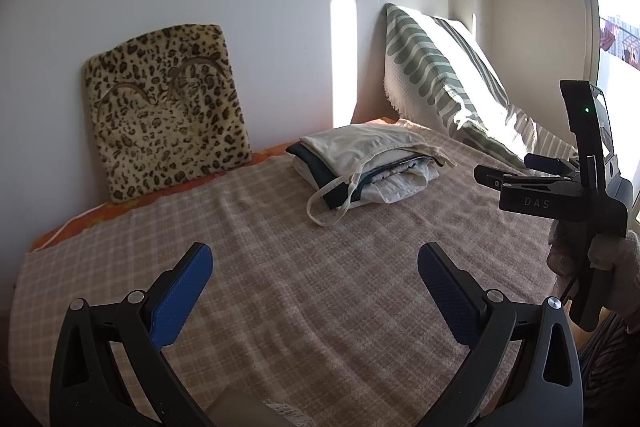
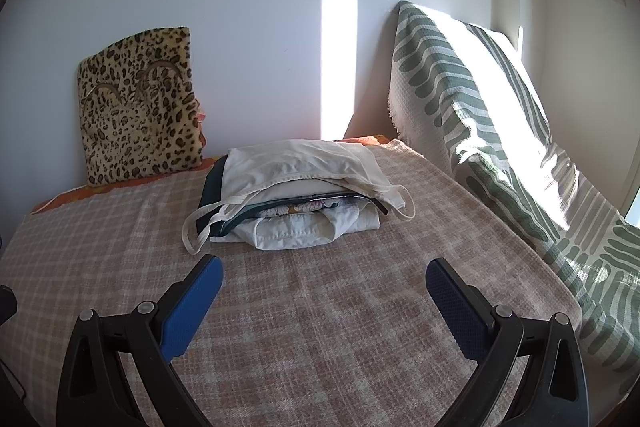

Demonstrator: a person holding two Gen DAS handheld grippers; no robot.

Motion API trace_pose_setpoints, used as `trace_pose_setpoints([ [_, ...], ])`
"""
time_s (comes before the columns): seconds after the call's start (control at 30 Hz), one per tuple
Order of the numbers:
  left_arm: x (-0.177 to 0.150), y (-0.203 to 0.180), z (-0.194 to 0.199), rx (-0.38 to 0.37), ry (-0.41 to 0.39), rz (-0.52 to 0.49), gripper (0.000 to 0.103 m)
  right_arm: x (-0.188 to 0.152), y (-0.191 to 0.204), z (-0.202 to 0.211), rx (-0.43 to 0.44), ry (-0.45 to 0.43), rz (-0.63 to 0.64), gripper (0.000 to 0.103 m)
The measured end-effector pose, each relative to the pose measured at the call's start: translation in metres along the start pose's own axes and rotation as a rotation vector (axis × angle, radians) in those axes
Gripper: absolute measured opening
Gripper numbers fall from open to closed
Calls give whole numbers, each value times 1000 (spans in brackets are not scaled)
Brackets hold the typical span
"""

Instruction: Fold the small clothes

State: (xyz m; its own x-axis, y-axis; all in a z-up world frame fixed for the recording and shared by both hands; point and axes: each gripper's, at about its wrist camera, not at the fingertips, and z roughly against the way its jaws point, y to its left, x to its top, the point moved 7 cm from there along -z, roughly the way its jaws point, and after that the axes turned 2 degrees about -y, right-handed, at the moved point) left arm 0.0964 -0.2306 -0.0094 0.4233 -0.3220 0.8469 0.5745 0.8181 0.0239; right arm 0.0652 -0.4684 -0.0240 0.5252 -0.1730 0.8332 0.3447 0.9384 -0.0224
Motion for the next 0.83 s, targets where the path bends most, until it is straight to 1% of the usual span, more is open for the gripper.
trace_pose_setpoints([
  [0.73,-1,-1,0,1,-3,1,102,-1,3,-2,4,1,2,103],
  [0.83,5,-2,1,5,-7,3,102,-1,4,-1,4,1,1,103],
])
